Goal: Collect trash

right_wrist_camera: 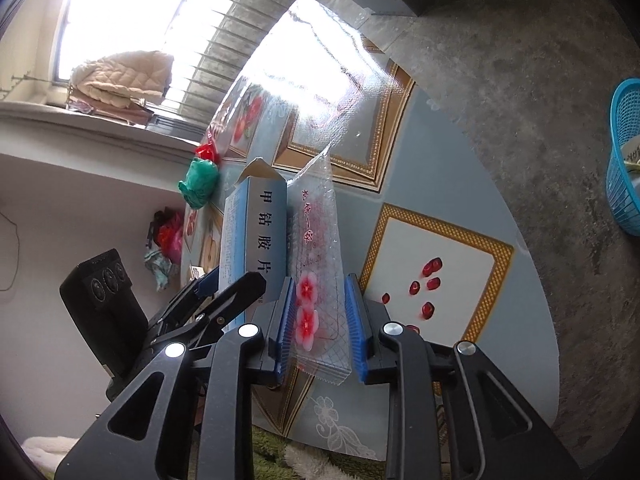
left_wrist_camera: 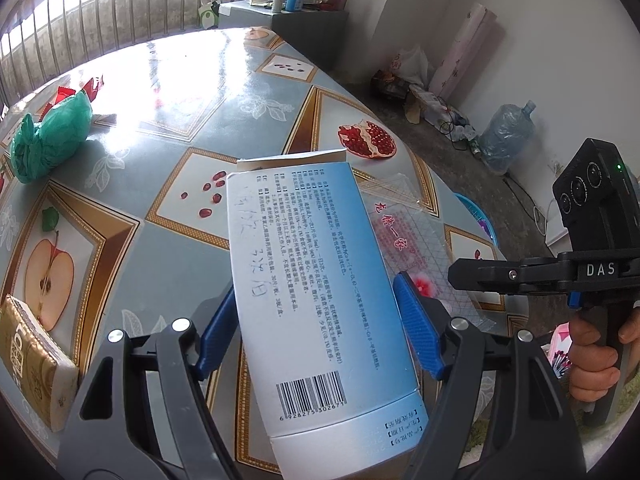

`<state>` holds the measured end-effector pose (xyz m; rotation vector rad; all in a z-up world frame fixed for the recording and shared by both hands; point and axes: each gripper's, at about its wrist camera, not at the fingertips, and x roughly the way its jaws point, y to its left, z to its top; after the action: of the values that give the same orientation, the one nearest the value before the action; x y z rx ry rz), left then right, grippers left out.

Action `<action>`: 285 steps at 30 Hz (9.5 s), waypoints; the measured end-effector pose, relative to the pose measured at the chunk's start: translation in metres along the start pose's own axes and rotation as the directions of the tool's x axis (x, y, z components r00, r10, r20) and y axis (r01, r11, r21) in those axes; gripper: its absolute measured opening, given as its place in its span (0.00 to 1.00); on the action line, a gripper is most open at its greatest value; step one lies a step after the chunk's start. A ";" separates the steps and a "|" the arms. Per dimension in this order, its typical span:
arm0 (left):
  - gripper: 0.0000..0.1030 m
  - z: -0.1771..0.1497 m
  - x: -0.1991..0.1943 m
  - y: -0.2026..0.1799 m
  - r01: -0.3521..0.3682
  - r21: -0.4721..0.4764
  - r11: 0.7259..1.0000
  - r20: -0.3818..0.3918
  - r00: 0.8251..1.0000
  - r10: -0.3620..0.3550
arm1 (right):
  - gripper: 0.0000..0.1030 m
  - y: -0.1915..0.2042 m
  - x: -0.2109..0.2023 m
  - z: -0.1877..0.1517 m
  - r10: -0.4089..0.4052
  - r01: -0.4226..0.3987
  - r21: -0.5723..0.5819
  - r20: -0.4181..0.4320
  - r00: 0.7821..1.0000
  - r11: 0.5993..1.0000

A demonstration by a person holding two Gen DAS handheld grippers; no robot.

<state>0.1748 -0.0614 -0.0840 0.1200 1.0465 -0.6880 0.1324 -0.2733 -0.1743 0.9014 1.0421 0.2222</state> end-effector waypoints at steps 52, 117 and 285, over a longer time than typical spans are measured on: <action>0.67 0.004 -0.048 -0.024 -0.119 0.078 0.990 0.143 0.984 0.107 | 0.05 0.013 -0.027 -0.006 -0.051 0.060 -0.059 0.150 0.987 0.996; 0.70 0.130 0.215 -0.327 0.369 0.389 0.844 -0.350 0.907 -0.235 | 0.06 -0.299 -0.218 -0.008 -0.488 0.041 0.649 0.528 0.695 0.760; 0.43 -0.062 -0.109 0.201 -0.018 -0.446 0.895 0.106 0.992 0.073 | 0.57 0.156 0.075 -0.035 -0.106 0.080 -0.508 -0.022 0.994 0.858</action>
<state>0.2097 0.1726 -0.0708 -0.2916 1.0564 -0.3930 0.1804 -0.1140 -0.1149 0.3660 1.0023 0.4174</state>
